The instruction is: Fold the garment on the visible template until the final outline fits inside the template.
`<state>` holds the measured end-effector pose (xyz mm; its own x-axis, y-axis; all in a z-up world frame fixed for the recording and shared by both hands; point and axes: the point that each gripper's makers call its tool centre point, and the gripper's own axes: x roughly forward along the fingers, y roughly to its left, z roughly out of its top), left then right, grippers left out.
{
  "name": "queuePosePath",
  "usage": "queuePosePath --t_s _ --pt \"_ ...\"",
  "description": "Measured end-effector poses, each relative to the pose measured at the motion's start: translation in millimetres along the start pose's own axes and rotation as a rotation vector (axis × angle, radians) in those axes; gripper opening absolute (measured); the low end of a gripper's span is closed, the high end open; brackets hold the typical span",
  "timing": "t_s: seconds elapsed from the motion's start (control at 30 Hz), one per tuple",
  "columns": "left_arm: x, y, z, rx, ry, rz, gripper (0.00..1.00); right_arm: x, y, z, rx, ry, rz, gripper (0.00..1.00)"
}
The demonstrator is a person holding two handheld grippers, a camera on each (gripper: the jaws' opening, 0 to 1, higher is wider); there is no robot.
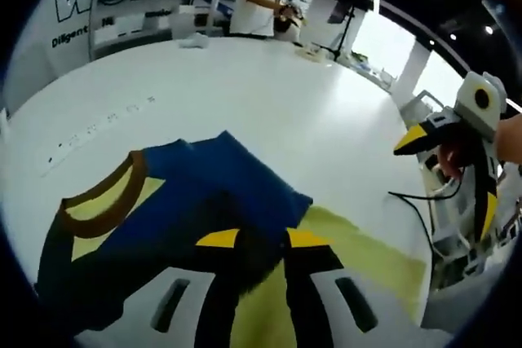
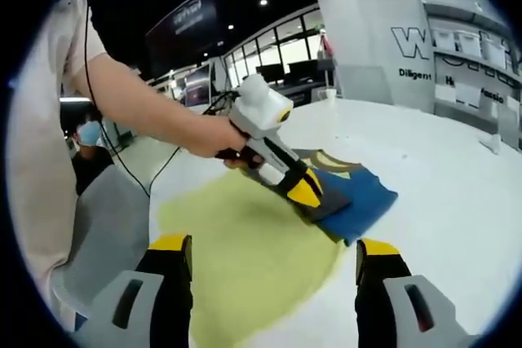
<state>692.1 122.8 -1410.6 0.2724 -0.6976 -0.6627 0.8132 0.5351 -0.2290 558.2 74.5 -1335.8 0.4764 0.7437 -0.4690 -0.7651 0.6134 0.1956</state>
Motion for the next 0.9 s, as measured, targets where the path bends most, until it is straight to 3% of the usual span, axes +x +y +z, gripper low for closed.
queuePosePath --t_s 0.17,0.27,0.37,0.7,0.9 --pt "11 10.2 9.5 0.091 0.0 0.058 0.24 -2 -2 -3.6 0.009 0.004 -0.005 0.8" --pt "18 13.4 14.3 0.095 0.001 0.053 0.24 -3 -3 -3.3 0.013 0.002 -0.009 0.8" --pt "23 19.2 10.7 0.114 0.031 0.064 0.23 -3 -5 -4.2 0.015 0.001 -0.011 0.8" --pt "37 24.7 13.2 0.182 0.035 0.05 0.23 -4 -9 -7.7 0.029 -0.006 -0.019 0.8" --pt "44 28.1 7.2 0.221 0.073 0.056 0.14 -5 -10 -13.5 0.042 -0.005 -0.022 0.8"
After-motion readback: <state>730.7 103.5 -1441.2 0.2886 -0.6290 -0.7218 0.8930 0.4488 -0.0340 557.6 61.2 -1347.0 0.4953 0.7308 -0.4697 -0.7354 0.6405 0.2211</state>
